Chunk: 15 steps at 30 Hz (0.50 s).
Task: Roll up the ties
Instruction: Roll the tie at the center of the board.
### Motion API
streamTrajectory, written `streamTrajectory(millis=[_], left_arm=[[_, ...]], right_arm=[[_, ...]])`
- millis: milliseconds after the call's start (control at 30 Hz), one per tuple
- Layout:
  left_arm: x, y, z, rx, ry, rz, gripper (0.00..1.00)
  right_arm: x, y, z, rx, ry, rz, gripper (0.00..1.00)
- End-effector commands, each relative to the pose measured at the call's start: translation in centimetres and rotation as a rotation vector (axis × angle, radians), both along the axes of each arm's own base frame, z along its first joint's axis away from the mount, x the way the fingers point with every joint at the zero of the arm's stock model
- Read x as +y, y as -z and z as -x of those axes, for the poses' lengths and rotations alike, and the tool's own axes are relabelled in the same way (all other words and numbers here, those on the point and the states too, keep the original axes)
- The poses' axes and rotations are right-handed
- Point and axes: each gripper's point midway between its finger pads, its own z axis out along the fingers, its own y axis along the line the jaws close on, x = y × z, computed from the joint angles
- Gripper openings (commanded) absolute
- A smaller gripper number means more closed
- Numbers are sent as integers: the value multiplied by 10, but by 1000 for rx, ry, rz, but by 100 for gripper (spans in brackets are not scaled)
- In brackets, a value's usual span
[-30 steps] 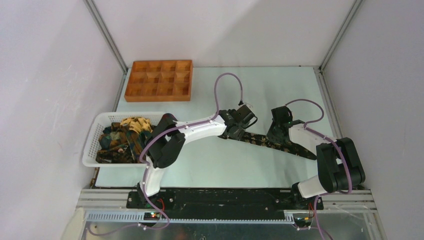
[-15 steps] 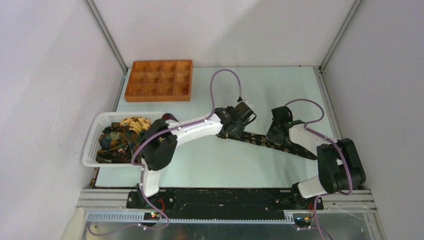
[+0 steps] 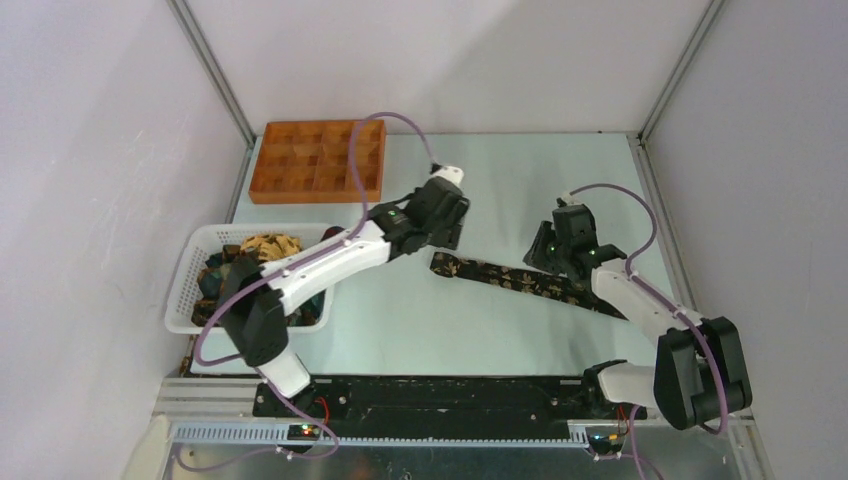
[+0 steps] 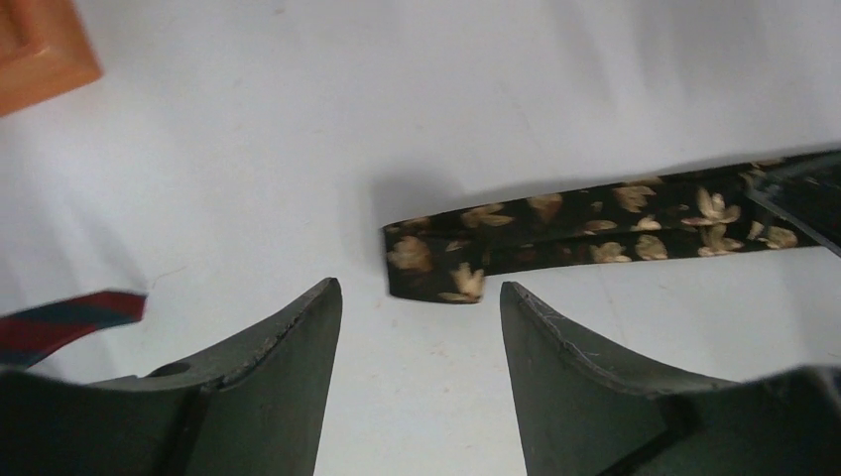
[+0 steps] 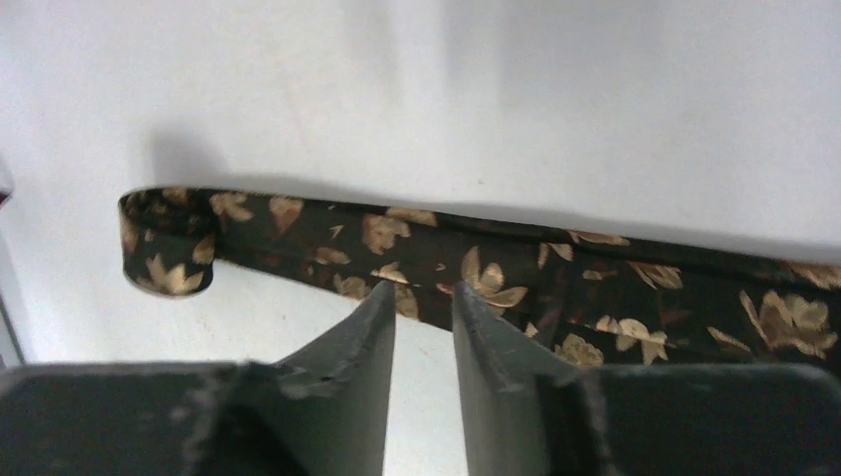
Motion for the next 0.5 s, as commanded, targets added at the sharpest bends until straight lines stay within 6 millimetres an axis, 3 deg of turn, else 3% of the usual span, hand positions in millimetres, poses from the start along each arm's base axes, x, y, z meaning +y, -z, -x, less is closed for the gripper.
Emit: streamTrajectory(millis=[0, 100, 167, 333, 400, 433, 467], left_arm=[[43, -26, -15, -30, -154, 165, 66], [85, -25, -21, -42, -265, 248, 67], [104, -25, -21, -53, -320, 283, 67], [134, -24, -16, -75, -401, 321, 67], [149, -26, -15, -88, -446, 343, 67], [153, -21, -13, -81, -463, 348, 67], [161, -21, -12, -87, -483, 356, 67]], right_arm=[[39, -44, -15, -183, -254, -19, 35], [70, -64, -20, -242, -420, 7, 45], [96, -64, -17, -255, -579, 51, 51], [147, -56, -8, -288, -931, 193, 77], [161, -59, -16, -312, -1005, 219, 87], [167, -50, -17, -293, -1035, 226, 90], [173, -56, -23, -316, -1064, 243, 92]])
